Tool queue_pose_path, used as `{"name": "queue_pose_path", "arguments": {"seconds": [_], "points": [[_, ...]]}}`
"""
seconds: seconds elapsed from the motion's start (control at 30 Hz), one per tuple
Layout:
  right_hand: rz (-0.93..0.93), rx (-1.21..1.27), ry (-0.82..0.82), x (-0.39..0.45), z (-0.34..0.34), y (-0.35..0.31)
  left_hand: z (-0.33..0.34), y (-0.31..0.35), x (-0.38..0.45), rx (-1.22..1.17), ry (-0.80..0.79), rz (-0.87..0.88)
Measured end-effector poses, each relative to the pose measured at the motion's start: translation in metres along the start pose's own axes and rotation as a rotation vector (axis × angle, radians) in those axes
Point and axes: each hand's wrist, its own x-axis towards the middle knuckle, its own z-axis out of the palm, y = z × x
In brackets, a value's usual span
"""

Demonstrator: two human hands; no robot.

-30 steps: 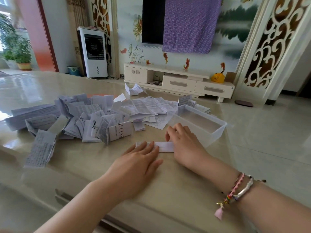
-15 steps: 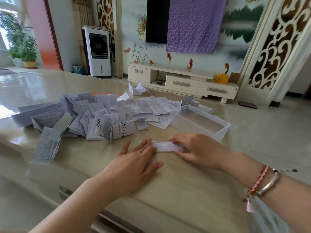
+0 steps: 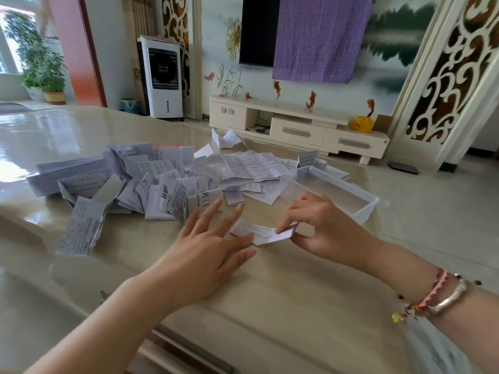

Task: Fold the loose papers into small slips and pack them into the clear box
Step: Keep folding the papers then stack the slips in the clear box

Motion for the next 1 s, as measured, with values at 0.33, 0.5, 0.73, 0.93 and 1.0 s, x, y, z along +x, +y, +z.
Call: {"name": "queue_pose_path", "arguments": {"seconds": [0.33, 0.5, 0.73, 0.93, 1.0], "points": [[0.362, 0.421, -0.033, 0.029, 0.028, -0.011, -0.003, -0.001, -0.003, -0.025, -0.051, -0.015], [0.363, 0.245, -0.091, 0.028, 0.052, -0.009, 0.001, -0.003, -0.009, -0.006, -0.065, -0.016], [0.463, 0.702, 0.102, 0.038, 0.049, -0.015, 0.004, -0.003, -0.011, 0.03, -0.045, -0.034], [0.431, 0.933, -0.182, 0.035, 0.035, -0.012, 0.005, -0.003, -0.012, 0.059, -0.047, -0.034], [0.4, 0.929, -0.277, 0.027, 0.022, -0.004, 0.005, -0.002, -0.012, 0.049, -0.044, -0.037]]}}
